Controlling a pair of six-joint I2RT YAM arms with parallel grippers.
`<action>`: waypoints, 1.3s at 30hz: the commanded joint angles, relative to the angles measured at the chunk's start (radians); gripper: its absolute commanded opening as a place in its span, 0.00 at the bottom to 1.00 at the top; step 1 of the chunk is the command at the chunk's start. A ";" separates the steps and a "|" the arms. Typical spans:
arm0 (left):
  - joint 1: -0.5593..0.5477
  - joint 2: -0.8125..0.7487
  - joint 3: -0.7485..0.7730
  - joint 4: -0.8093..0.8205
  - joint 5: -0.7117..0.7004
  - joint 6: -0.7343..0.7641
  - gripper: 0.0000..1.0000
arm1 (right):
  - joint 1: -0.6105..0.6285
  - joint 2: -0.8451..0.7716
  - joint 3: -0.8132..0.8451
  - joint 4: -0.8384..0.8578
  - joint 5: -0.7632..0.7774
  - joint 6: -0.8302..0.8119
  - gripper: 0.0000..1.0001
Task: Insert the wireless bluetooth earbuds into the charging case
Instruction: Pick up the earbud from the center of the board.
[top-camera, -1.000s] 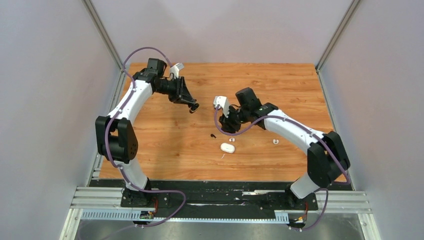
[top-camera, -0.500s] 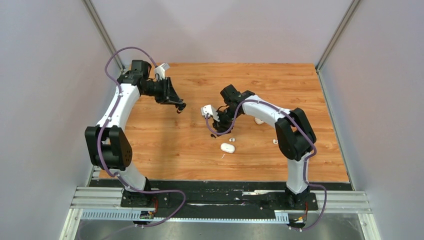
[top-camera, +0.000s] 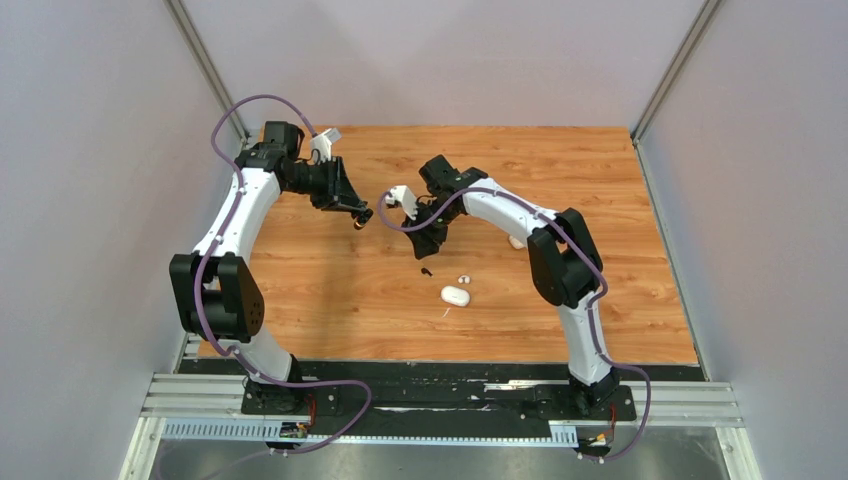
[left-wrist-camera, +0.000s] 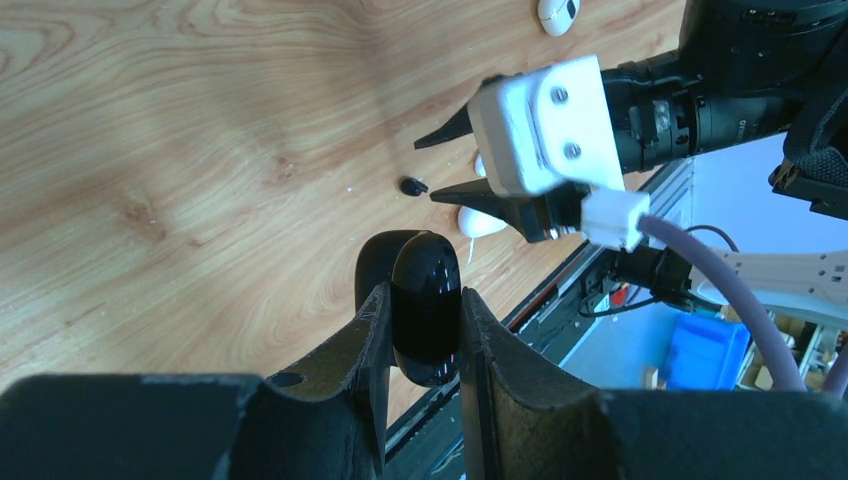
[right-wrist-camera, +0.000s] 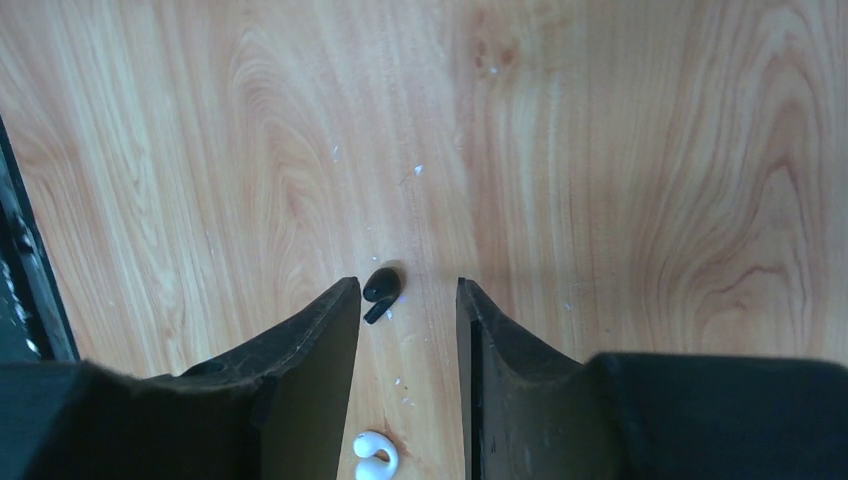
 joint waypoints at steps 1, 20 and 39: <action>-0.001 -0.019 0.026 0.005 0.030 0.014 0.00 | 0.009 0.021 0.068 -0.007 0.108 0.329 0.39; 0.000 -0.010 0.031 0.020 0.058 -0.050 0.00 | 0.119 0.014 -0.013 -0.028 0.407 0.549 0.26; 0.002 -0.013 0.021 0.028 0.055 -0.060 0.00 | 0.123 0.055 0.004 -0.024 0.380 0.545 0.26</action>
